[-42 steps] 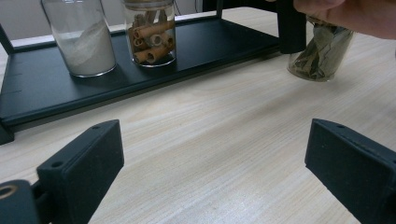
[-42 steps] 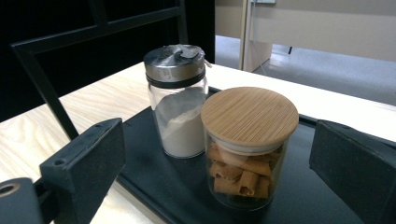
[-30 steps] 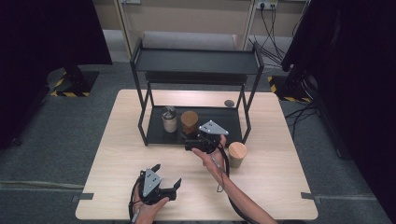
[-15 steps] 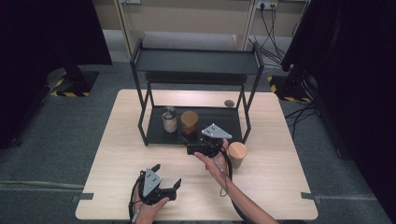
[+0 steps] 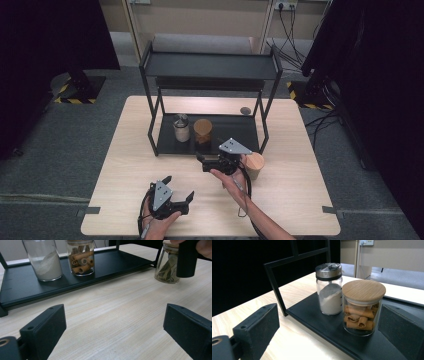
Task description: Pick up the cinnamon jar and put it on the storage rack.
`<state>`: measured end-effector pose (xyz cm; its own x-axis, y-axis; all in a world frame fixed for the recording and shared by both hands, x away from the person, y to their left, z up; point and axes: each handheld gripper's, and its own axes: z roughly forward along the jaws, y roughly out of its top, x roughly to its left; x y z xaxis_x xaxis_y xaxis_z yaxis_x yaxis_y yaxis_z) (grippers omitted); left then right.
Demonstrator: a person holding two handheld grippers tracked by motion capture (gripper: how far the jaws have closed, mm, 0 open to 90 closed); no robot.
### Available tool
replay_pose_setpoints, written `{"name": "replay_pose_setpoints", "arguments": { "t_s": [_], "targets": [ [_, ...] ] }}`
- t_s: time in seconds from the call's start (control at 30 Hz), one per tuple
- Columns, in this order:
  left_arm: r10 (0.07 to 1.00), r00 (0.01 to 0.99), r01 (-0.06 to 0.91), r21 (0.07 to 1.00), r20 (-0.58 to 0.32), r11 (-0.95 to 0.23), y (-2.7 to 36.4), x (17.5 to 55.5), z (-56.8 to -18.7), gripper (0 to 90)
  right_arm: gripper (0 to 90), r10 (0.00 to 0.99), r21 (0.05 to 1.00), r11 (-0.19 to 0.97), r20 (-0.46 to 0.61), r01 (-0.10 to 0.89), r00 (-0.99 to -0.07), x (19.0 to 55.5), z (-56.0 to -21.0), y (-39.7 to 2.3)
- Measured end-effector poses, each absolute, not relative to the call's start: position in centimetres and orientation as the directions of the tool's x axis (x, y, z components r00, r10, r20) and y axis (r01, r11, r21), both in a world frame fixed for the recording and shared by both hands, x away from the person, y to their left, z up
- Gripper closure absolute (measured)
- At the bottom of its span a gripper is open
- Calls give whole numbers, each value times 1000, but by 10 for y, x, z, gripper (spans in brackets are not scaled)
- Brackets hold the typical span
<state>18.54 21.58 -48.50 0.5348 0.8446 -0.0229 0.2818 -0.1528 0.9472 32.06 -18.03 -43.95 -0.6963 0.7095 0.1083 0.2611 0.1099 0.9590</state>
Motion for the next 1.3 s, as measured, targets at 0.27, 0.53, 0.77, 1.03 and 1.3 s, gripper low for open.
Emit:
{"name": "replay_pose_setpoints", "arguments": {
  "t_s": [0.27,0.53,0.77,1.03,1.3],
  "targets": [
    [845,535,281,947,-22,-153,216,185,-485,41,39,703,959,109,112,262,-702,314,-445,-184],
    [845,535,281,947,-22,-153,216,185,-485,41,39,693,959,105,118,262,-711,309,-447,-186],
    [845,535,281,947,-21,-154,216,185,-485,41,39,683,959,105,124,265,-719,305,-449,-188],
    [845,535,281,947,-22,-153,216,185,-485,41,39,679,957,107,128,270,-722,301,-452,-191],
    [844,535,282,947,-25,-151,216,186,-485,41,39,682,954,116,126,276,-721,297,-456,-192]
  ]
}}
